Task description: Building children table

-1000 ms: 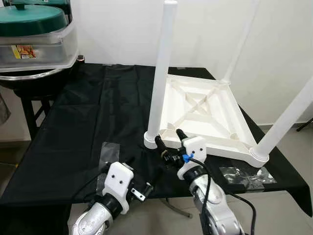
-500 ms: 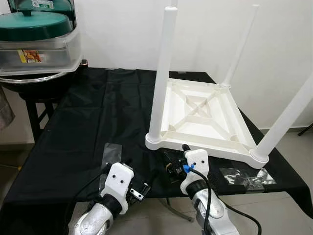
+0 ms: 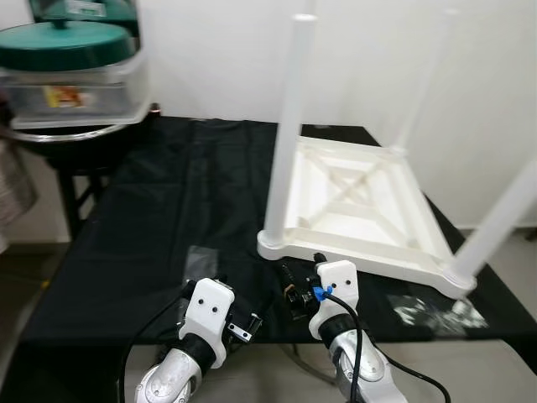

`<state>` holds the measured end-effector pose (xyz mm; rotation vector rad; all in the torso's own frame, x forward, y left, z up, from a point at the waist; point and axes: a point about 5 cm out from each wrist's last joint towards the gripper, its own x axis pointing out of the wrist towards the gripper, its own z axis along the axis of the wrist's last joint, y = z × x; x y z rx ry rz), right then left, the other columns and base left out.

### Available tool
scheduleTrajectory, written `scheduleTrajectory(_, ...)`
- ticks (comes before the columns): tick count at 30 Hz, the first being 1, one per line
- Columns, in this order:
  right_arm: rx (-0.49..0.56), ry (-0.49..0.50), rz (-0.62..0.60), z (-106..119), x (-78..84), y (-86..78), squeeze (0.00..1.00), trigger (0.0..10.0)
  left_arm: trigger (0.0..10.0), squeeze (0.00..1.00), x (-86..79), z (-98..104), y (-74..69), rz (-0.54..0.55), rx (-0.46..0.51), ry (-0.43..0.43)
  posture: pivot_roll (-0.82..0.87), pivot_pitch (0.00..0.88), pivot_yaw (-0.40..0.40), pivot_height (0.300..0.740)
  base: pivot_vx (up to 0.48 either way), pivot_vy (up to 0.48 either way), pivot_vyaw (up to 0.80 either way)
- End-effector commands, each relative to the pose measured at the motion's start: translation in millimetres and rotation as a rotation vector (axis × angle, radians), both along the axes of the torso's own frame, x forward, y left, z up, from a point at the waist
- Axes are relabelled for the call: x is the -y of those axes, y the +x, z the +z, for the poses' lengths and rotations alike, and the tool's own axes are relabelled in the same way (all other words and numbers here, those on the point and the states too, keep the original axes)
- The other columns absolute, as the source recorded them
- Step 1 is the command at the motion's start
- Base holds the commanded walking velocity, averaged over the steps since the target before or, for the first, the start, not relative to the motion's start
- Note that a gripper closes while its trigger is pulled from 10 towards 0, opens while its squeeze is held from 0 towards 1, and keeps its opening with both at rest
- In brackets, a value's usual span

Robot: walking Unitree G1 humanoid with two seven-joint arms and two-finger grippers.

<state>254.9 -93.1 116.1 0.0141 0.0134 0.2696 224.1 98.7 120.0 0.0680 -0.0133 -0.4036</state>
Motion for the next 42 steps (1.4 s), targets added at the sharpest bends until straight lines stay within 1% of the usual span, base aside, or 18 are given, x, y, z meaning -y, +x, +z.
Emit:
scheduleTrajectory(1, -0.012, -0.017, -0.006, -0.5, 0.6, 0.2, 0.00, 10.0, 10.0, 0.00, 1.9, -3.7, -0.1, 0.000, -0.027, 0.008, 0.07, 0.000, -0.077, 0.740, 0.000, 0.000, 0.77)
scheduleTrajectory(3, -0.011, -0.017, -0.008, -0.2, 0.7, 0.7, 0.00, 10.0, 10.0, 0.00, 1.8, -4.1, 0.8, 0.004, -0.032, 0.007, 0.07, 0.000, -0.074, 0.740, 0.000, 0.000, 0.80)
scheduleTrajectory(7, -0.036, 0.015, -0.040, -2.5, 4.5, 2.9, 0.00, 10.0, 10.0, 0.00, 2.6, -5.2, 1.3, -0.006, -0.039, 0.006, 0.06, 0.000, -0.074, 0.740, 0.000, 0.000, 0.00)
scheduleTrajectory(14, -0.049, 0.011, -0.037, -4.1, 4.1, 3.7, 0.00, 10.0, 10.0, 0.00, 3.9, -7.0, 1.7, -0.013, -0.050, 0.015, 0.06, 0.000, -0.074, 0.740, 0.000, 0.000, 0.00)
scheduleTrajectory(23, -0.061, 0.016, -0.039, -5.2, 5.2, 4.9, 0.00, 10.0, 10.0, 0.00, 4.0, -6.5, 1.8, -0.016, -0.053, 0.013, 0.07, 0.000, -0.073, 0.740, -0.432, -0.027, 0.00)
scheduleTrajectory(34, -0.063, 0.019, -0.040, -4.4, 5.0, 4.6, 0.00, 10.0, 10.0, 0.00, 3.9, -5.9, 1.6, -0.011, -0.052, 0.013, 0.07, 0.000, -0.073, 0.740, -0.322, 0.000, 0.00)
scheduleTrajectory(37, -0.065, 0.021, -0.041, -4.7, 5.2, 4.6, 0.00, 10.0, 10.0, 0.00, 3.0, -6.4, 1.7, -0.003, -0.058, 0.020, 0.06, 0.000, -0.073, 0.740, 0.000, 0.000, 0.00)
scheduleTrajectory(42, -0.066, 0.023, -0.042, -4.2, 4.7, 4.8, 0.00, 10.0, 10.0, 0.00, 3.4, -4.7, 1.8, -0.012, -0.036, 0.029, 0.07, 0.000, -0.073, 0.740, 0.000, 0.000, 0.00)
